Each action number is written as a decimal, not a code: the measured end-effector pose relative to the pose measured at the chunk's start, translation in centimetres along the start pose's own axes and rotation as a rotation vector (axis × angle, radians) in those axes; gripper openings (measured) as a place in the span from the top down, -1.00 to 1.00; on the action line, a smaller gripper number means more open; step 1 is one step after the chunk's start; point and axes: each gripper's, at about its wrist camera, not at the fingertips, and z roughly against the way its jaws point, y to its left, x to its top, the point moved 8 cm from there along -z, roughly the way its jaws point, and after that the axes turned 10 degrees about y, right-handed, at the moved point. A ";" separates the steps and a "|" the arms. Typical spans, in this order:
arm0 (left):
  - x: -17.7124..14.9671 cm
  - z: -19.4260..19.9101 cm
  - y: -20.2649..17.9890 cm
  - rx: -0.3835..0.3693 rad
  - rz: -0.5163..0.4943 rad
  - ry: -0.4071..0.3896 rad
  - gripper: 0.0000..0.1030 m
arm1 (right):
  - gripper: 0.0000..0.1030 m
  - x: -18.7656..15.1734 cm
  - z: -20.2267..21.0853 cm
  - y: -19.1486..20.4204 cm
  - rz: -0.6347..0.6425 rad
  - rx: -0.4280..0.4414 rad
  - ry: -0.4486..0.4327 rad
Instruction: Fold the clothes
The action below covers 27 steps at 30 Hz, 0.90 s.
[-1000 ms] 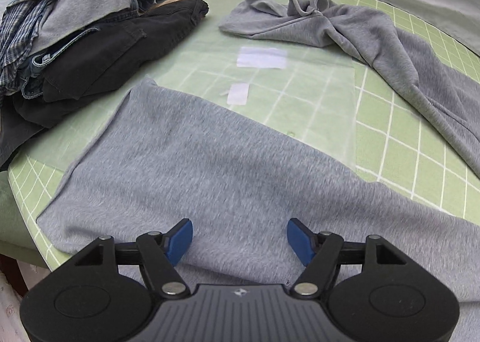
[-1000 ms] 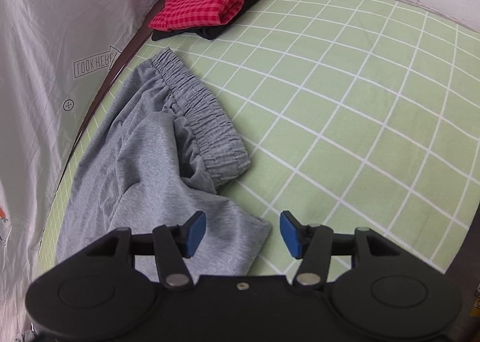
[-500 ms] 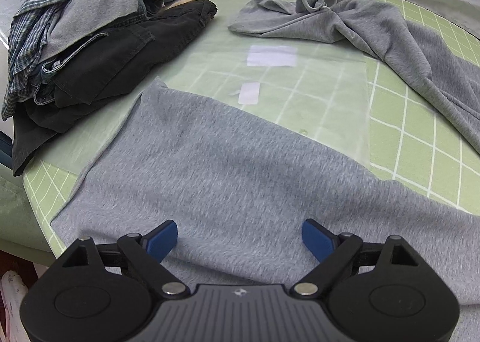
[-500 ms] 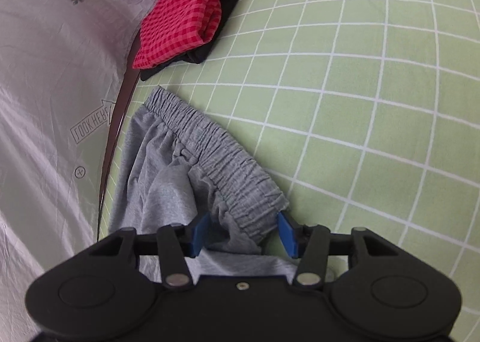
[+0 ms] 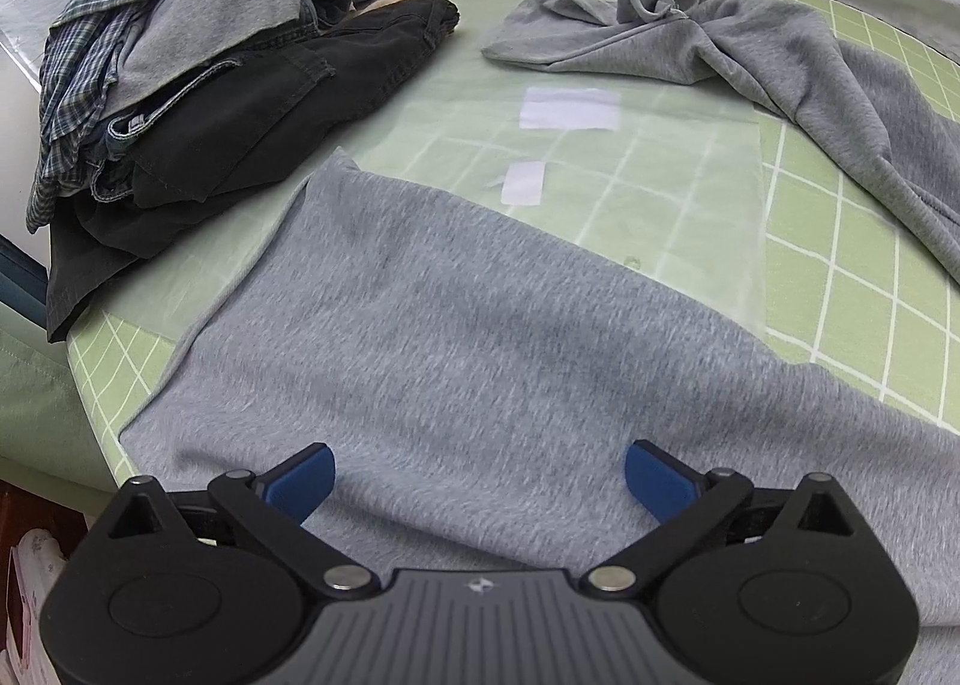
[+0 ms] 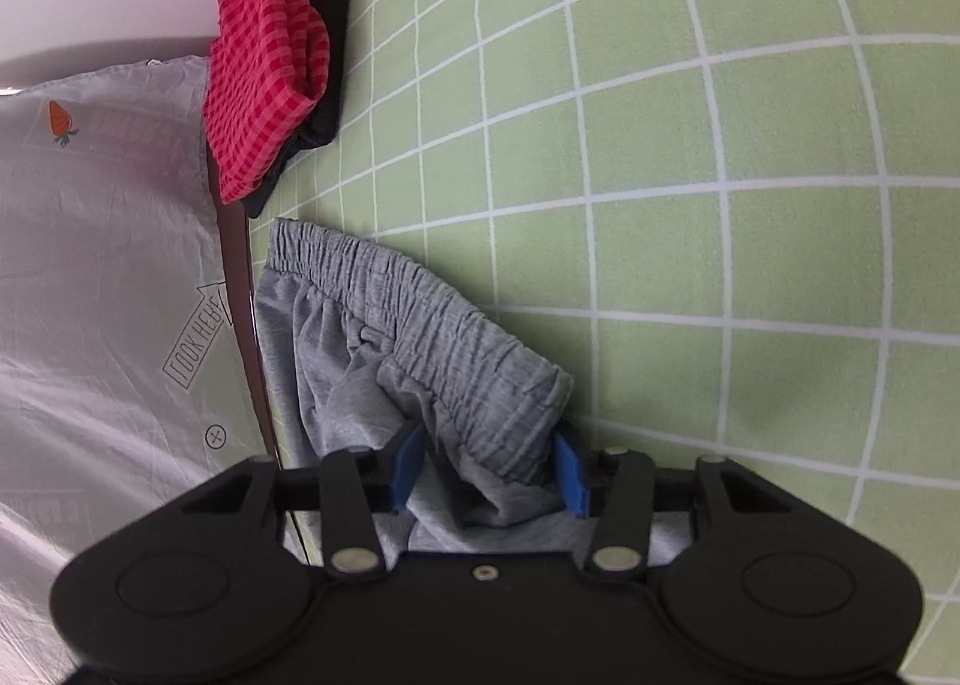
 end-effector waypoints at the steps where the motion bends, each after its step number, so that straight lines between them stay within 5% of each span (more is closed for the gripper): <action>1: 0.0 0.0 0.0 0.002 0.002 0.002 -1.00 | 0.59 0.2 0.1 0.2 0.044 -0.019 -0.019; 15: 0.2 -0.2 0.2 -0.033 0.001 0.024 -1.00 | 0.81 8.8 7.3 3.9 0.589 -0.369 -0.364; 20: -0.1 0.0 -0.1 -0.041 -0.013 0.029 -1.00 | 0.81 10.8 9.0 4.1 0.650 -0.448 -0.389; 27: -1.7 0.3 -0.1 -0.070 -0.043 0.039 -1.00 | 0.75 11.2 8.0 0.7 0.580 -0.508 -0.351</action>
